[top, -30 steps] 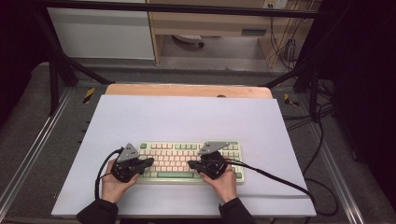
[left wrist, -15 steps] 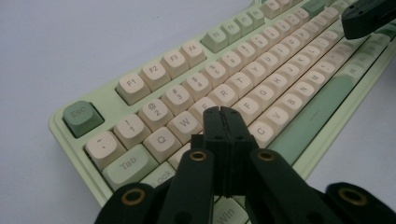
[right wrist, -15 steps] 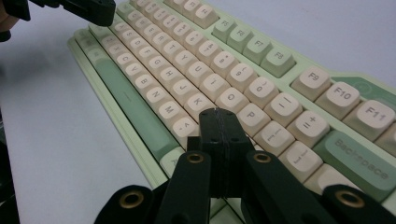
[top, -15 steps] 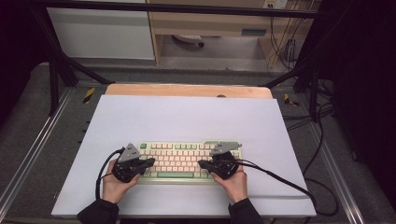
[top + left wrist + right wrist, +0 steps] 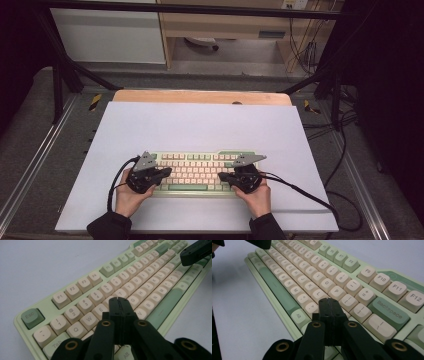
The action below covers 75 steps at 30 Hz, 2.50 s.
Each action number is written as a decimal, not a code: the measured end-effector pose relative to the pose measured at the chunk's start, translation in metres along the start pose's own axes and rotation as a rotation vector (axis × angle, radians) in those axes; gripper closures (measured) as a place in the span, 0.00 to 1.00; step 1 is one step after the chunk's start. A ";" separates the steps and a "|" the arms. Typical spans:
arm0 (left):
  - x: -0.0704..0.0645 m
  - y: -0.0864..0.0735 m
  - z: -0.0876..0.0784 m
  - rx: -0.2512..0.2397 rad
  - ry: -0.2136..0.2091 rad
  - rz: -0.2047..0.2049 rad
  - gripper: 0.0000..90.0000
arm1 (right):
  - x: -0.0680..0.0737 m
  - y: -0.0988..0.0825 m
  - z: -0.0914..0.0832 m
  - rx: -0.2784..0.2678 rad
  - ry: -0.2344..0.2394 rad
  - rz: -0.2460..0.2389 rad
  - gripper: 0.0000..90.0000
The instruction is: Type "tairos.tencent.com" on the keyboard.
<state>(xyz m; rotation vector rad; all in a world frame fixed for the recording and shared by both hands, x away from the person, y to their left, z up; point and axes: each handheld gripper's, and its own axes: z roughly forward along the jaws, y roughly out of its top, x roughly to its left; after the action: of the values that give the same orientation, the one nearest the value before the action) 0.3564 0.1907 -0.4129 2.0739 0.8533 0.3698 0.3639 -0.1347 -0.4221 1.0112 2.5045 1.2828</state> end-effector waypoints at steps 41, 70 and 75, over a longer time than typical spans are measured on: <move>-0.011 0.020 0.047 0.048 0.006 0.019 1.00 | 0.000 -0.001 0.000 -0.004 -0.001 -0.004 1.00; -0.009 0.015 0.033 0.019 -0.002 0.021 1.00 | 0.001 0.001 -0.005 -0.024 -0.004 -0.009 1.00; -0.007 0.012 0.024 0.011 -0.001 0.019 1.00 | 0.002 0.001 -0.006 -0.025 -0.002 -0.006 1.00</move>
<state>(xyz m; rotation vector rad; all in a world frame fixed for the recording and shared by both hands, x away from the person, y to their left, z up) 0.3691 0.1665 -0.4173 2.0935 0.8369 0.3754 0.3608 -0.1368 -0.4174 0.9976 2.4820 1.3076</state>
